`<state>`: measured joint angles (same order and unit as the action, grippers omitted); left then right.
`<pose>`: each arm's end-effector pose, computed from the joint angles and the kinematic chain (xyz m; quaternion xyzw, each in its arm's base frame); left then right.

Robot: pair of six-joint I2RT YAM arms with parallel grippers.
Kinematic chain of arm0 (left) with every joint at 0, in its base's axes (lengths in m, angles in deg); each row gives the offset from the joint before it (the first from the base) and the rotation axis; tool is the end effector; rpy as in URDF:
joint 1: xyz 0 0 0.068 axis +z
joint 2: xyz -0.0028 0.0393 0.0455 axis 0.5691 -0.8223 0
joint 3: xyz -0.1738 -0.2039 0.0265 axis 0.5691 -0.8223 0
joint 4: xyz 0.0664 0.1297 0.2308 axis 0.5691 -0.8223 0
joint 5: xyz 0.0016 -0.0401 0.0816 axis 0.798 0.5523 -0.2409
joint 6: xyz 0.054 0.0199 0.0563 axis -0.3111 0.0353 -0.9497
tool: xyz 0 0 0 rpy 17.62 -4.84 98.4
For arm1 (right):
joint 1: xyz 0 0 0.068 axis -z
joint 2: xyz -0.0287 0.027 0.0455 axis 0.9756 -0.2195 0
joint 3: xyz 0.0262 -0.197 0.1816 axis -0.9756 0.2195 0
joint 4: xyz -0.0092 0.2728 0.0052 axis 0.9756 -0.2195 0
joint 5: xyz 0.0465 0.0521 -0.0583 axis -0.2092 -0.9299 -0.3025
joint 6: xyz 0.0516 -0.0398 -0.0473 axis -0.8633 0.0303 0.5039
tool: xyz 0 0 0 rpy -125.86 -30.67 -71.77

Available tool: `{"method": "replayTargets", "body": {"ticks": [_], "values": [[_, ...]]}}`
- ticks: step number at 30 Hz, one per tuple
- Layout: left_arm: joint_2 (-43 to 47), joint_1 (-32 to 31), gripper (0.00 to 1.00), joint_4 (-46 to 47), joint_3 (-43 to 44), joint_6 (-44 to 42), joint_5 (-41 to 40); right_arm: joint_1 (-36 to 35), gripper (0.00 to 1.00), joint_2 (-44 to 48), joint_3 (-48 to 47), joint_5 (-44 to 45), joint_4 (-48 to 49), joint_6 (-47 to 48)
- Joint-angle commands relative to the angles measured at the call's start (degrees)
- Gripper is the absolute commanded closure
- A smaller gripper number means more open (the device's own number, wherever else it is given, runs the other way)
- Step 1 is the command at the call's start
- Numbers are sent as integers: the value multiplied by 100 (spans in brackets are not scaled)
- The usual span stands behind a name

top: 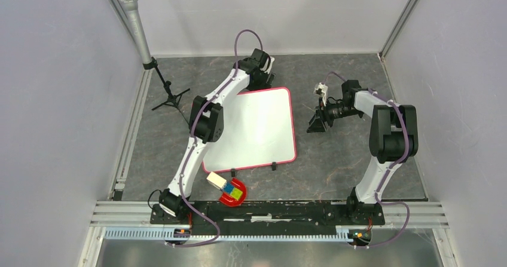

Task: Write a sentence on the whiteboard
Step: Open the whiteboard marker at the center of the board.

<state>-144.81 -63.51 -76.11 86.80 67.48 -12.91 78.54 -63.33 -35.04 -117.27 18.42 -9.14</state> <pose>0.5147 -0.2817 0.1326 0.2242 0.9348 -0.0639 0.2678 0.3497 0.0524 0.1323 -0.3720 0.7845 0.4245 0.2569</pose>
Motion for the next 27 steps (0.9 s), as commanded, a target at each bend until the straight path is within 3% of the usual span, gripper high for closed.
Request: {"method": "replayTargets", "body": {"ticks": [1,6,12,17,27], "values": [[-272,-93,29,-17,-142,167,322,41,35,141,-6,-90,-116,61],[-223,-211,46,-157,-176,32,345,66,35,102,-11,-119,-174,104],[-49,-222,77,-148,-92,11,201,72,36,104,-22,-145,-326,232],[246,-221,97,-96,-23,-110,167,90,36,114,-31,-146,-381,264],[1242,-212,98,559,-115,-511,121,98,36,165,-49,-184,-417,257]]}}
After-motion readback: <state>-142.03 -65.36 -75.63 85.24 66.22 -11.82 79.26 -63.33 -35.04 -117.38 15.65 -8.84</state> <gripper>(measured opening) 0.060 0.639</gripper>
